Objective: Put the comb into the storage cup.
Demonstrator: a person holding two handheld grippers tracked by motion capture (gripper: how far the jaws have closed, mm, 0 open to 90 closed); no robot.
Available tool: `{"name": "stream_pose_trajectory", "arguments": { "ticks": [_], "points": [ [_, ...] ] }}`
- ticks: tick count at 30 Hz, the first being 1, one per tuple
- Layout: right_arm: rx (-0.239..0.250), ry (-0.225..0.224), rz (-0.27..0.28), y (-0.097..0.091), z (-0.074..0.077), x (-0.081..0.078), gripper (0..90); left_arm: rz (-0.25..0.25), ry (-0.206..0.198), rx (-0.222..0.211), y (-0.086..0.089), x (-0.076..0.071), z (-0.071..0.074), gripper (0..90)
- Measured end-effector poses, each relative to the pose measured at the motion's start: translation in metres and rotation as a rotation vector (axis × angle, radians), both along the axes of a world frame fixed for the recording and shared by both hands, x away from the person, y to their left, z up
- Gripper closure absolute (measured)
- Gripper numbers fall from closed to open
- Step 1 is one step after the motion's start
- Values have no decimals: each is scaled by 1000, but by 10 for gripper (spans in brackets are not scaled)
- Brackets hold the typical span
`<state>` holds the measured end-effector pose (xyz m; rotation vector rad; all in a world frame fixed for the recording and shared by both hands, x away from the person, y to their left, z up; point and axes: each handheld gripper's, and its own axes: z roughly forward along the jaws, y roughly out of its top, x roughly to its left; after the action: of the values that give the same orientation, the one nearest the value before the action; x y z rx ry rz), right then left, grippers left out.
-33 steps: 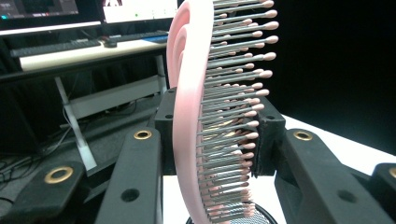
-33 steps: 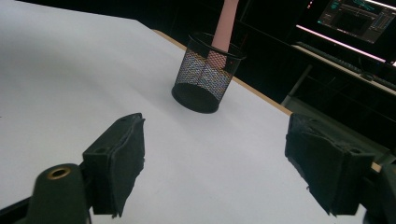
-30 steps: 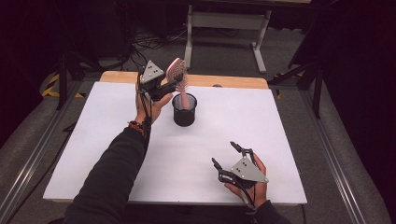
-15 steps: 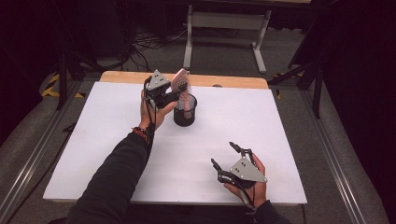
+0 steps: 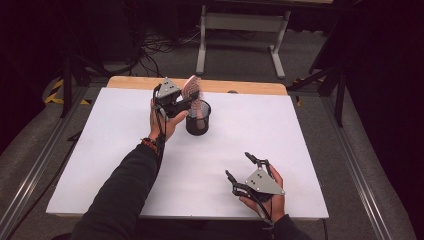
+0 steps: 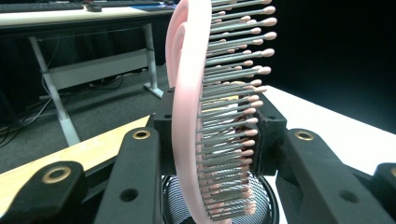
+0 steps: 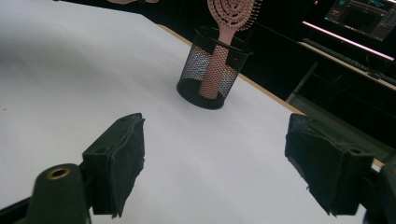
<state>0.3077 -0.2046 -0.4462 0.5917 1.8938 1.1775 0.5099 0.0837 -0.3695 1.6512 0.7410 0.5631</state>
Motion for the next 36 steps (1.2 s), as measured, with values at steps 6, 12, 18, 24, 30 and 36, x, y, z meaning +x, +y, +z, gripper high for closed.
{"name": "stream_pose_trajectory", "arguments": {
  "ticks": [6, 12, 18, 24, 30, 36],
  "points": [
    [-3, 1, -3, 0, 0, 0, 211, 30, 11, -14, 5, 4, -3, 618],
    [-9, 5, -5, 1, -1, 1, 213, 84, 31, -13, 10, 7, -6, 596],
    [-10, 6, -4, 1, -1, 1, 213, 120, 52, -46, 19, 11, -11, 582],
    [-10, 6, -3, 1, -1, 1, 213, 153, 64, -35, 25, 15, -13, 559],
    [-10, 6, -7, 0, -1, 1, 214, 170, 69, -24, 30, 16, -14, 521],
    [-12, 4, -5, 1, -1, 1, 214, 173, 62, -33, 33, 15, -16, 438]
  ]
}}
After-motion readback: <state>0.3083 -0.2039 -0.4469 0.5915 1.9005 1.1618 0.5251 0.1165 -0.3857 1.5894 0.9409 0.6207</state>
